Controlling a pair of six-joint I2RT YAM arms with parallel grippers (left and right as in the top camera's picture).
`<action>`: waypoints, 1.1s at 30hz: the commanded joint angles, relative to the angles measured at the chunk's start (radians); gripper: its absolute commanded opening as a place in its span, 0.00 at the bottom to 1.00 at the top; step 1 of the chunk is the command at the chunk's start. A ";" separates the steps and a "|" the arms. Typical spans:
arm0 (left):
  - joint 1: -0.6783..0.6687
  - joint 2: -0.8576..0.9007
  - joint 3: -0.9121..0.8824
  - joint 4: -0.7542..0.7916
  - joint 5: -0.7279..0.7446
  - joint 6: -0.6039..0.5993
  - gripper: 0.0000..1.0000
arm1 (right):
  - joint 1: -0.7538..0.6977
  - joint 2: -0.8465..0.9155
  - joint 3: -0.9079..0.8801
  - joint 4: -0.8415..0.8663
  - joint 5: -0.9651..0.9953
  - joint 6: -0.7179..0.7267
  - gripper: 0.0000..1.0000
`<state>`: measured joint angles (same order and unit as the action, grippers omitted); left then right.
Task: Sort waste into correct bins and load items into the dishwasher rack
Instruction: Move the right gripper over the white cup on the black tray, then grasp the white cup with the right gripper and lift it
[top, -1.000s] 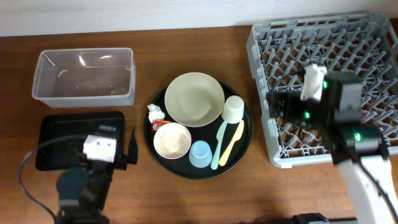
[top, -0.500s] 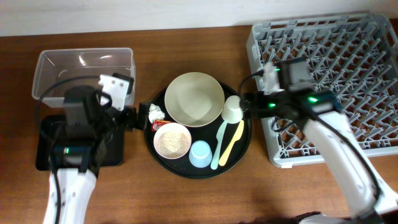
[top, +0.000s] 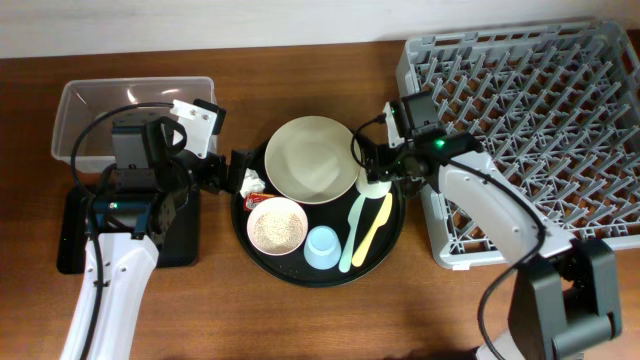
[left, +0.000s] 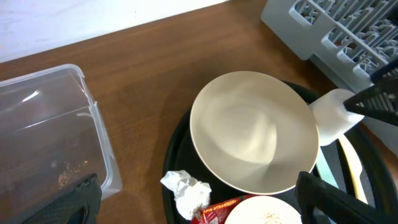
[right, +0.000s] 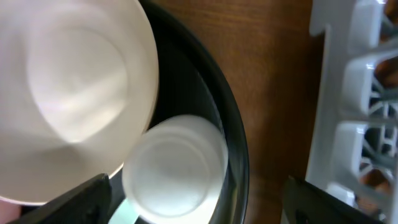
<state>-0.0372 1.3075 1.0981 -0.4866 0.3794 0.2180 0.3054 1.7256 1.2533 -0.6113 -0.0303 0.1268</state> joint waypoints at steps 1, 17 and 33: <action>0.005 0.000 0.027 -0.001 -0.010 0.016 0.99 | 0.030 0.052 0.016 0.008 0.010 -0.019 0.87; 0.005 0.000 0.027 -0.002 -0.010 0.016 0.99 | 0.037 0.113 0.016 0.037 0.009 -0.015 0.85; 0.005 0.000 0.027 -0.002 -0.010 0.016 0.99 | 0.036 0.108 0.068 -0.023 0.008 -0.015 0.64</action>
<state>-0.0372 1.3075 1.0981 -0.4866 0.3767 0.2180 0.3355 1.8301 1.3010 -0.6086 -0.0277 0.1089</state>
